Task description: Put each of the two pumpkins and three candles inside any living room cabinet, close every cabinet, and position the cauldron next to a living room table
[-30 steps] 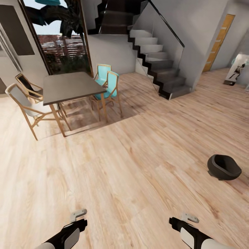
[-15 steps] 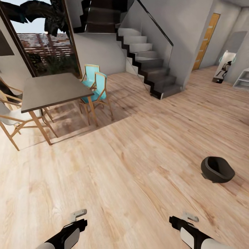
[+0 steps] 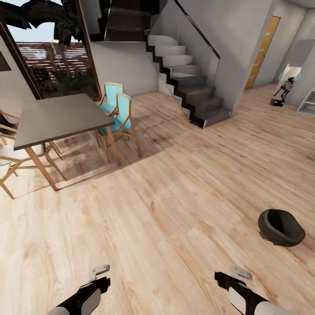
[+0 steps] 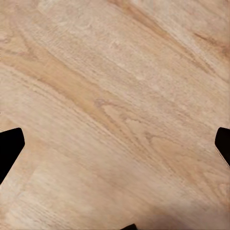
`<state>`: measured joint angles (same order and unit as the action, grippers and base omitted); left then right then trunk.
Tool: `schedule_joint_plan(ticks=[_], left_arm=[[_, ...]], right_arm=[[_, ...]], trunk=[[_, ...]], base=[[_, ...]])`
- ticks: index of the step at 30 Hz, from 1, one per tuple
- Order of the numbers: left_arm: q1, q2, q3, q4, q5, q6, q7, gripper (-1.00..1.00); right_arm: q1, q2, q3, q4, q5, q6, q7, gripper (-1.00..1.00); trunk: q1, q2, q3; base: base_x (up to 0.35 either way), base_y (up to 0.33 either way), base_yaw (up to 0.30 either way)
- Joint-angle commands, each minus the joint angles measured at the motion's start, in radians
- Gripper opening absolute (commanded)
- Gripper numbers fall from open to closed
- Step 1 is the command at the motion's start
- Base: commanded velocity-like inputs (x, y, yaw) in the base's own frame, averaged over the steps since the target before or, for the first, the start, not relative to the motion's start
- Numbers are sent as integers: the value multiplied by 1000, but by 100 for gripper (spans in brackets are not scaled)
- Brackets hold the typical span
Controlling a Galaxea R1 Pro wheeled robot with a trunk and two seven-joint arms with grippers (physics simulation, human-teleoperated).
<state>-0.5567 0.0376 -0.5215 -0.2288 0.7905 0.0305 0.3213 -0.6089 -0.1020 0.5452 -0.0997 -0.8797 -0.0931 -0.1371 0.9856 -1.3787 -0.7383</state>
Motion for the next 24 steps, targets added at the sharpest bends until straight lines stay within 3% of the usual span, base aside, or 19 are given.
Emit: schedule_joint_plan(ticks=[1,9,24], left_arm=[[0,1,-8,-3,7,3,8,100],[0,-4,-8,-3,7,-7,8,100],[0,-5,-8,-3,8,-14,7,100]], right_arm=[[0,-1,9,-2,-10,-6,-5,100],[0,1,9,-6,-9,-4,-10,100],[-1,2,9,-7,-10,1,-10,100]], trunk=[[1,0,-1],[1,0,-1],[1,0,-1]], base=[[319,-76,0],[319,-76,-30],[319,-91,-267]])
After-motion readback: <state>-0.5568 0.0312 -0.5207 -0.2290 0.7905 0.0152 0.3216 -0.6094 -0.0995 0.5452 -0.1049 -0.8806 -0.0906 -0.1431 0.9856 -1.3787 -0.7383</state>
